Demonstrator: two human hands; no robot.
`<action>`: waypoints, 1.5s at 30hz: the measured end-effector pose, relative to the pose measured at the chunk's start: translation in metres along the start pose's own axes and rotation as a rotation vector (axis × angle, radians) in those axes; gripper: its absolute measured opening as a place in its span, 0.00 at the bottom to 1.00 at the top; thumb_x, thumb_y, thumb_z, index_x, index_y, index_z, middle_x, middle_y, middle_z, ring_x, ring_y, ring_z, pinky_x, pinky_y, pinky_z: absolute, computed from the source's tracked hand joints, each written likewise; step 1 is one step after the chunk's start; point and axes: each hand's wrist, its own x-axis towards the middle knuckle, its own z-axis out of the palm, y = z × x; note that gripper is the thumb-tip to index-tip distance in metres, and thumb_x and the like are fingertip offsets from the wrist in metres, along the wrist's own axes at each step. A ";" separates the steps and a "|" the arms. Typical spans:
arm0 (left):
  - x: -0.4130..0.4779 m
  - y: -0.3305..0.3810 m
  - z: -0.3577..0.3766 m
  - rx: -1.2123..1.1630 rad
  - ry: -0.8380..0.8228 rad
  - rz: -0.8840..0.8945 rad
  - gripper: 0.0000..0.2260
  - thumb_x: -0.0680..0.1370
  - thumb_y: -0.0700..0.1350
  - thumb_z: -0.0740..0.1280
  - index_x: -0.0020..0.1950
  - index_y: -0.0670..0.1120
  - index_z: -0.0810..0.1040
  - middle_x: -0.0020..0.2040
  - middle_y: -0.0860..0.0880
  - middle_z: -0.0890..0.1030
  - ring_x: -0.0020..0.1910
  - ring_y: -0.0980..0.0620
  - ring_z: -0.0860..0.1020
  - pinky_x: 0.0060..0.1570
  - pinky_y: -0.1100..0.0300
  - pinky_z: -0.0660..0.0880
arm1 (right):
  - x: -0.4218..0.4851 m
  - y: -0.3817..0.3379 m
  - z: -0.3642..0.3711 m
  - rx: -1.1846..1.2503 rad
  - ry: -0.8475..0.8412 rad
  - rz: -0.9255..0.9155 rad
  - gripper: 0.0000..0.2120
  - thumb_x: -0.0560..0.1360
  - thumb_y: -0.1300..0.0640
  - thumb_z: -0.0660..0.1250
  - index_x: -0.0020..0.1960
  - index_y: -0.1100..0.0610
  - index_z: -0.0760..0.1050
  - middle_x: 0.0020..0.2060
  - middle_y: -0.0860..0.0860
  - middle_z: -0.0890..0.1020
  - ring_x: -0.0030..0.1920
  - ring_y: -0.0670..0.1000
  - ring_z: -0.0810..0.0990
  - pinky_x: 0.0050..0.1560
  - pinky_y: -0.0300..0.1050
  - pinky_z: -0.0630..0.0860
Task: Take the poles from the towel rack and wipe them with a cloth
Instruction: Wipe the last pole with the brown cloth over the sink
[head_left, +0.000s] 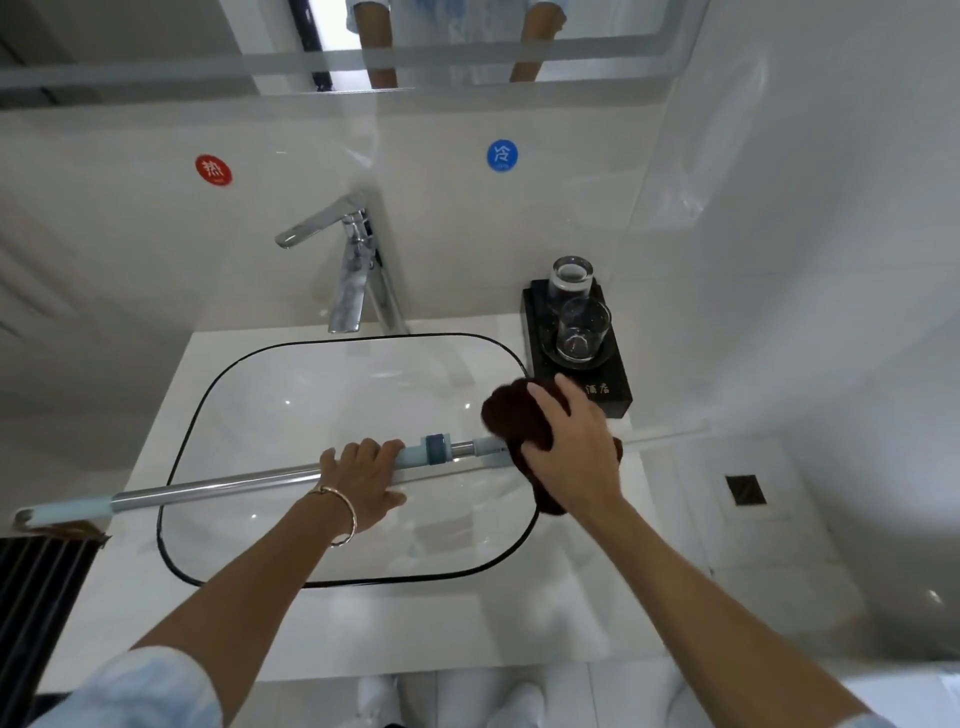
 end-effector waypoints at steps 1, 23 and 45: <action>0.000 0.000 0.000 0.005 0.007 0.001 0.28 0.77 0.59 0.59 0.73 0.53 0.55 0.66 0.49 0.66 0.65 0.47 0.66 0.67 0.47 0.58 | -0.004 -0.002 0.006 0.006 -0.033 -0.011 0.36 0.70 0.55 0.72 0.75 0.53 0.63 0.73 0.58 0.64 0.68 0.63 0.67 0.66 0.60 0.68; -0.001 -0.003 -0.002 -0.043 0.035 0.011 0.28 0.76 0.59 0.62 0.73 0.53 0.57 0.65 0.49 0.67 0.64 0.47 0.67 0.63 0.51 0.61 | -0.012 0.014 0.022 -0.244 -0.071 -0.179 0.32 0.66 0.45 0.74 0.66 0.42 0.66 0.60 0.55 0.72 0.55 0.59 0.75 0.53 0.60 0.73; 0.000 -0.008 0.001 -0.076 0.054 0.060 0.27 0.76 0.60 0.60 0.72 0.53 0.57 0.65 0.51 0.66 0.63 0.49 0.66 0.61 0.53 0.62 | 0.001 0.008 -0.010 0.068 -0.127 0.227 0.23 0.67 0.48 0.68 0.61 0.39 0.69 0.56 0.54 0.73 0.52 0.59 0.78 0.55 0.51 0.75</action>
